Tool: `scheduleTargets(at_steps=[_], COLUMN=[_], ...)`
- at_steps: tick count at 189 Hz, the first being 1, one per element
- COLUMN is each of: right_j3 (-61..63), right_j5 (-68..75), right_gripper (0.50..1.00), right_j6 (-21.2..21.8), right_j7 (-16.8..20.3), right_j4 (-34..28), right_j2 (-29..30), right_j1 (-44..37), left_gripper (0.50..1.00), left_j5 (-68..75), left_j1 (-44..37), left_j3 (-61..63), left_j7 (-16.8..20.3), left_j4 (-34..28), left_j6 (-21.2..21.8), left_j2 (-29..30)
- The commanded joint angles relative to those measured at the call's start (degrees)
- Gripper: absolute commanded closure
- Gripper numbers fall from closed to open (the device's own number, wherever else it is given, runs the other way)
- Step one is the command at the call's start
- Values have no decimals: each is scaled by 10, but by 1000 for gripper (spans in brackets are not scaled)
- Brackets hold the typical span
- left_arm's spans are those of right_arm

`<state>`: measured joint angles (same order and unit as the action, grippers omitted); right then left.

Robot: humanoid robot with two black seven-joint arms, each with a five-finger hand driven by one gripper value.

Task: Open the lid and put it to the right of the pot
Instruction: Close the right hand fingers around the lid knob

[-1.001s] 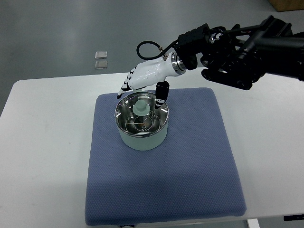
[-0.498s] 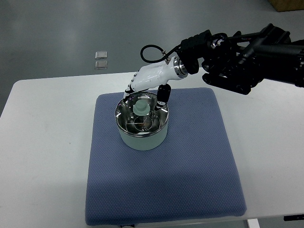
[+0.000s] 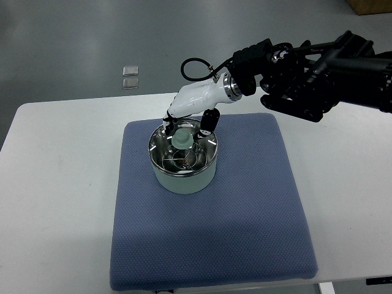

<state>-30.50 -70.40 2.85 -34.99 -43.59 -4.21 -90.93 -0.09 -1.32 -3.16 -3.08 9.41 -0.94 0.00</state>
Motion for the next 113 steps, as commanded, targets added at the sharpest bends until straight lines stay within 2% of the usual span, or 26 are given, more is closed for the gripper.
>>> scheduleTargets(at_steps=[1,8,37,108,109,113], right_j3=[0,0,1,1,1,1], right_j5=[0,0,0,2,2,2], right_gripper=[787,807,840,859,885,887], right_j6=[0,0,0,0,0,0], right_j7=[0,0,0,0,0,0], right_j4=[0,0,0,-1,-1,-1], right_j2=[2,5,9,11,11,11], right_j1=[0,0,0,-1,-1,0], left_gripper=[500,500,500,500,500,500], left_j5=[0,0,0,0,0,0], left_j1=[0,0,0,0,0,0], left_j3=[0,0,0,0,0,0], left_j7=[0,0,0,0,0,0], left_j4=[0,0,0,0,0,0], left_j6=[1,1,0,0,0,1], left_j2=[0,0,0,0,0,0])
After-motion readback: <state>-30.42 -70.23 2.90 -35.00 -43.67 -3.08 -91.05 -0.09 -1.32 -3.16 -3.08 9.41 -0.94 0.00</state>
